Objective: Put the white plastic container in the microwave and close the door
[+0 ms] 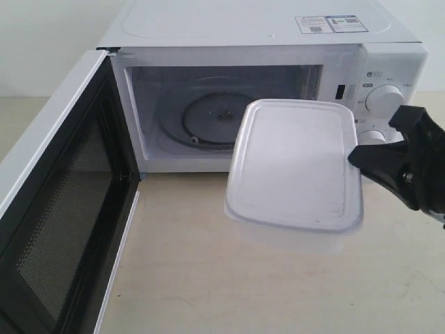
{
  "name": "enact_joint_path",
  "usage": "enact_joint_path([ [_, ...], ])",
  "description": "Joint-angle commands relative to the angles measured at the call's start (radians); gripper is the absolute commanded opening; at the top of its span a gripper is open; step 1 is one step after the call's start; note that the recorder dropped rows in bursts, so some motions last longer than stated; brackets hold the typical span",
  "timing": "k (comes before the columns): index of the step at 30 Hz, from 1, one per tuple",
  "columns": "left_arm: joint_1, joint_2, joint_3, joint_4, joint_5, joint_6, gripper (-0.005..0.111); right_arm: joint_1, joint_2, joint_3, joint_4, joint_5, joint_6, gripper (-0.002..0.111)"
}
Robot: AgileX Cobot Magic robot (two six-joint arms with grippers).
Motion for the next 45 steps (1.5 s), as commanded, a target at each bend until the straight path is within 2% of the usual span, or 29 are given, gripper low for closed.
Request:
enact_joint_path([
  [1,-0.008,-0.003,0.003,-0.007,-0.004,-0.009,0.004,0.001,-0.071,-0.001,-0.161,0.083,0.131,0.000],
  [12,-0.008,-0.003,0.003,-0.007,-0.004,-0.009,0.004,0.001,-0.189,-0.001,-0.245,0.126,0.130,0.000],
  [18,-0.008,-0.003,0.003,-0.007,-0.004,-0.009,0.004,0.001,-0.187,-0.001,-0.144,0.043,0.130,0.000],
  [22,-0.008,-0.003,0.003,-0.007,-0.004,-0.009,0.004,0.001,-0.187,-0.001,-0.141,0.008,0.130,0.000],
  [25,-0.008,-0.003,0.003,-0.007,-0.004,-0.009,0.004,0.001,-0.187,-0.002,-0.281,0.076,0.130,0.000],
  [28,-0.008,-0.003,0.003,-0.007,-0.004,-0.009,0.004,0.001,-0.187,-0.001,-0.279,0.125,0.130,0.000],
  [31,-0.008,-0.003,0.003,-0.007,-0.004,-0.009,0.004,0.001,-0.192,-0.003,-0.362,0.158,0.130,0.000],
  [39,-0.008,-0.003,0.003,-0.007,-0.004,-0.009,0.004,0.001,-0.247,-0.003,-0.319,0.168,0.130,0.000],
  [45,-0.008,-0.003,0.003,-0.007,-0.004,-0.009,0.004,0.001,-0.270,-0.037,-0.324,0.243,0.130,0.000],
])
